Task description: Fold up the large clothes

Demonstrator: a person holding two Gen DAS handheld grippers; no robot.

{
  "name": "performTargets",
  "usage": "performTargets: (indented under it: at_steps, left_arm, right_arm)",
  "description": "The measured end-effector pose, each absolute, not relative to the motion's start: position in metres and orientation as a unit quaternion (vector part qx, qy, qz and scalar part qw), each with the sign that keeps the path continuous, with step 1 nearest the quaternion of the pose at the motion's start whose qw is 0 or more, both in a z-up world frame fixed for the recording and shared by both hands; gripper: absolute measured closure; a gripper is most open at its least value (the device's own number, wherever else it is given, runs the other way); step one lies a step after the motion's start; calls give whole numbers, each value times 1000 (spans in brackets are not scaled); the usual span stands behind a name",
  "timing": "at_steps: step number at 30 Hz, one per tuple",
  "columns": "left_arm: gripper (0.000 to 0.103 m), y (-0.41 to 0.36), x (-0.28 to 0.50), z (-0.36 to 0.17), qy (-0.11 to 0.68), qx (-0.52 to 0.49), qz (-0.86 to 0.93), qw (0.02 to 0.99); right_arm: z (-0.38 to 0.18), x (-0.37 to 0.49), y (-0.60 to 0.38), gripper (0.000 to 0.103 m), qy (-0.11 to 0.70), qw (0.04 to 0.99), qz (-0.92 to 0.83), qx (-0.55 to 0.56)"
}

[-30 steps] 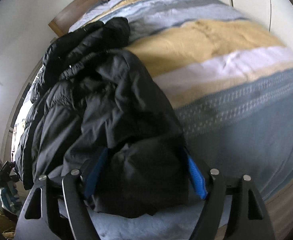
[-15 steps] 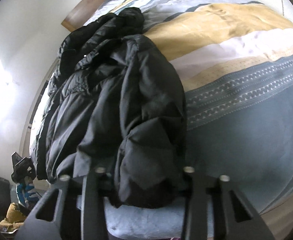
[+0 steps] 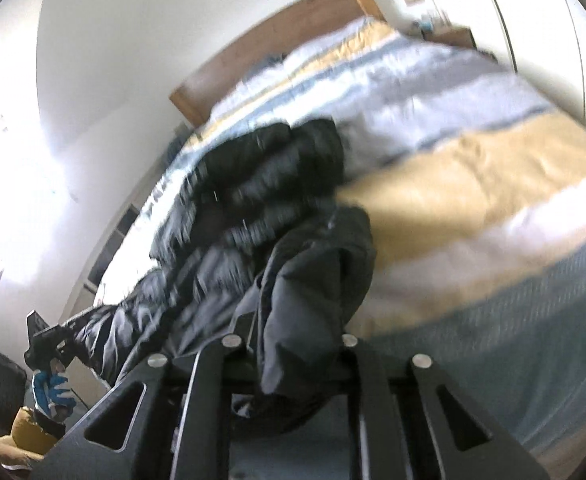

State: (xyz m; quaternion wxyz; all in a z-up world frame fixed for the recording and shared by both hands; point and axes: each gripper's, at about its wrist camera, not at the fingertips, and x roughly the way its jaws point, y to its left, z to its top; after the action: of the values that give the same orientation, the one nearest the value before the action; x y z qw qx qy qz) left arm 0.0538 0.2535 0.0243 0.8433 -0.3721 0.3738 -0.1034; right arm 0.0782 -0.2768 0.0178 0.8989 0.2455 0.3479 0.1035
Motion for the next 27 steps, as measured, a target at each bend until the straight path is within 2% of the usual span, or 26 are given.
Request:
performTargets:
  at_steps: [8, 15, 21, 27]
  left_arm:
    - [93, 263, 124, 89, 332, -379, -120, 856]
    - [92, 271, 209, 110, 330, -396, -110, 850]
    - [91, 271, 298, 105, 344, -403, -93, 843]
    - [90, 259, 394, 69, 387, -390, -63, 833]
  right_arm:
    - [84, 144, -290, 89, 298, 916, 79, 255]
    - [116, 232, -297, 89, 293, 922, 38, 251]
    - [116, 323, -305, 89, 306, 916, 4, 258]
    - [77, 426, -311, 89, 345, 902, -32, 258]
